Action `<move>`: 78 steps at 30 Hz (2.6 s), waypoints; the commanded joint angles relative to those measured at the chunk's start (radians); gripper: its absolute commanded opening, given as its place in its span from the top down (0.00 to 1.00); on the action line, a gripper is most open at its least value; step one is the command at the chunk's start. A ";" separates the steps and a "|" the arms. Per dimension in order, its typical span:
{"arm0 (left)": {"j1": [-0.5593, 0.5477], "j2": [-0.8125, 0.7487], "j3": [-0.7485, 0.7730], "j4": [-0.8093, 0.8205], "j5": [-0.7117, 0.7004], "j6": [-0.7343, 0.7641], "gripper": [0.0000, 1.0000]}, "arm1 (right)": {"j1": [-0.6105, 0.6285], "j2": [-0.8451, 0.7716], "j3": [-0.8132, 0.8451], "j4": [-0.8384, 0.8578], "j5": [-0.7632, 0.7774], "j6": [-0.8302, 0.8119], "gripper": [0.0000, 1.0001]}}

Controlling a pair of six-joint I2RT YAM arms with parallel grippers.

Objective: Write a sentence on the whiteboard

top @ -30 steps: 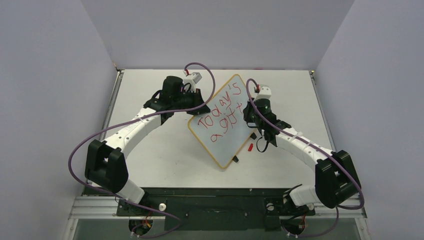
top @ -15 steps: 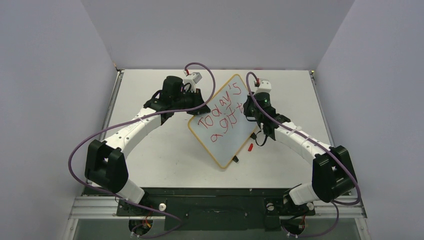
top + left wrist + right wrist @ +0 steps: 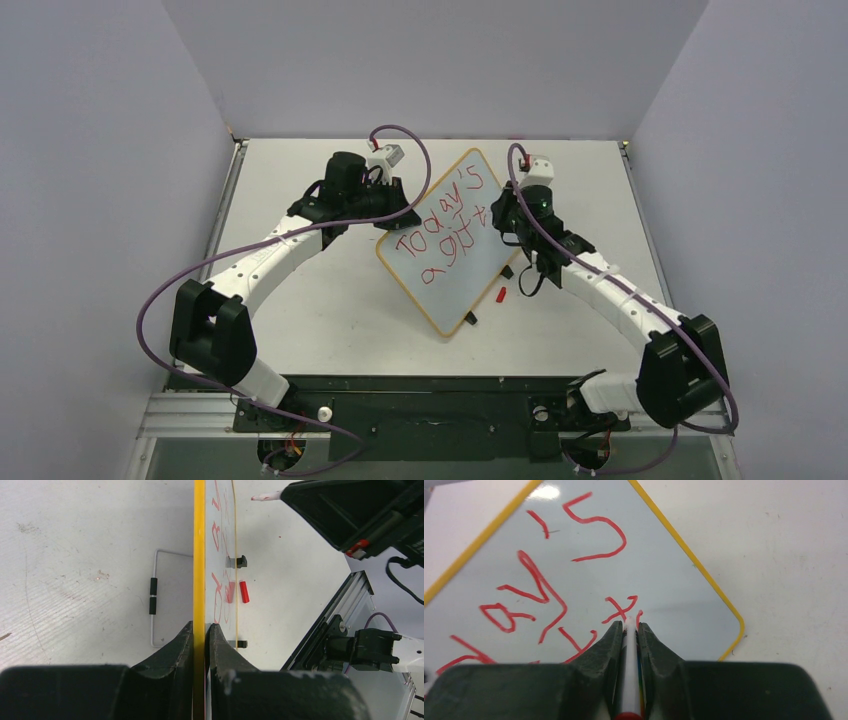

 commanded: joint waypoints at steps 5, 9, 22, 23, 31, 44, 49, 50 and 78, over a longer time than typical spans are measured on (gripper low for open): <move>0.000 -0.027 0.006 0.030 -0.059 0.094 1.00 | 0.058 -0.095 -0.017 0.086 -0.048 0.041 1.00; 0.000 -0.028 0.005 0.029 -0.057 0.094 1.00 | 0.093 -0.058 0.005 0.104 -0.053 0.052 1.00; 0.001 -0.036 0.001 0.031 -0.059 0.095 1.00 | 0.123 0.015 0.059 0.096 -0.009 0.043 1.00; 0.001 -0.036 0.002 0.032 -0.059 0.095 1.00 | 0.123 0.014 0.060 0.094 -0.007 0.041 1.00; 0.001 -0.032 0.002 0.031 -0.059 0.094 1.00 | 0.120 0.026 0.070 0.084 0.012 0.028 1.00; 0.001 -0.030 0.005 0.030 -0.058 0.095 1.00 | 0.110 0.036 0.087 0.064 0.028 0.009 1.00; 0.001 -0.030 0.005 0.030 -0.059 0.094 1.00 | 0.110 0.012 0.092 0.041 0.036 0.004 1.00; 0.001 -0.031 0.005 0.029 -0.059 0.096 1.00 | 0.110 0.007 0.091 0.037 0.044 0.004 1.00; 0.001 -0.037 0.006 0.022 -0.074 0.098 1.00 | 0.064 -0.226 -0.163 -0.017 0.167 -0.003 1.00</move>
